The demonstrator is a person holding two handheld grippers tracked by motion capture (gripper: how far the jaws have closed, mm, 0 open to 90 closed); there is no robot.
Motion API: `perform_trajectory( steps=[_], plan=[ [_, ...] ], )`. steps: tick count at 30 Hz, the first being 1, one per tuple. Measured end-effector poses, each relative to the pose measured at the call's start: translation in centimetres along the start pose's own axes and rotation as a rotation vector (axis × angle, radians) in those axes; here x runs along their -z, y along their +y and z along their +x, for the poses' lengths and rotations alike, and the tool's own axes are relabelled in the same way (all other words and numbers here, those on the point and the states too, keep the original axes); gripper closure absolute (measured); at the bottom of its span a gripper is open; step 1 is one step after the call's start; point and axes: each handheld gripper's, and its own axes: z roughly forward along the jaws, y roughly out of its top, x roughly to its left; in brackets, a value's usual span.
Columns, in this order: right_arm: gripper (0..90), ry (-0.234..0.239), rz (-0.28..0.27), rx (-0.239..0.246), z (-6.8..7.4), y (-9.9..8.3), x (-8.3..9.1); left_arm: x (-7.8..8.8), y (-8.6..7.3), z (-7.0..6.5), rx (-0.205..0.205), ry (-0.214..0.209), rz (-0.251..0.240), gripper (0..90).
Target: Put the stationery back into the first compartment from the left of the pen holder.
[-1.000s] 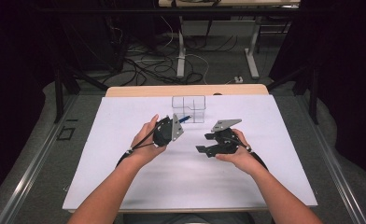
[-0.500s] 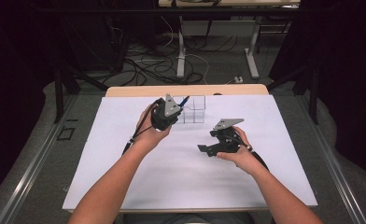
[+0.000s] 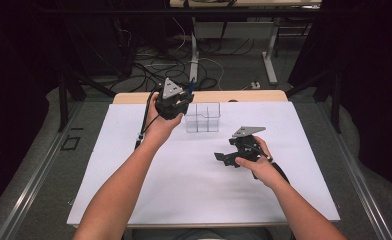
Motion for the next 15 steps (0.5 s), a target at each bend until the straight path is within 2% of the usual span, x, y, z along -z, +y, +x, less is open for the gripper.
perform_trajectory(
  steps=[1, 7, 10, 13, 15],
  plan=[
    [15.3, 0.007, -0.029, -0.005, -0.1, -0.1, -0.2, -0.1, 0.1, 0.2, 0.009, 0.000, 0.000, 78.6],
    [14.1, -0.002, -0.034, -0.024, -0.6, -0.6, -0.2, -1.1, 0.2, 0.9, 0.109, 0.001, -0.025, 78.6],
    [11.8, -0.015, -0.036, -0.031, -0.8, -0.8, -0.2, -1.7, 0.1, 1.2, 0.138, 0.001, -0.028, 78.6],
    [8.8, -0.020, -0.020, -0.049, -0.9, -0.8, -0.1, -2.2, 0.0, 1.4, 0.159, 0.013, -0.036, 78.6],
    [5.8, -0.017, -0.029, -0.057, -1.0, -0.9, -0.1, -2.5, -0.1, 1.6, 0.176, 0.023, -0.045, 78.6]
  ],
)
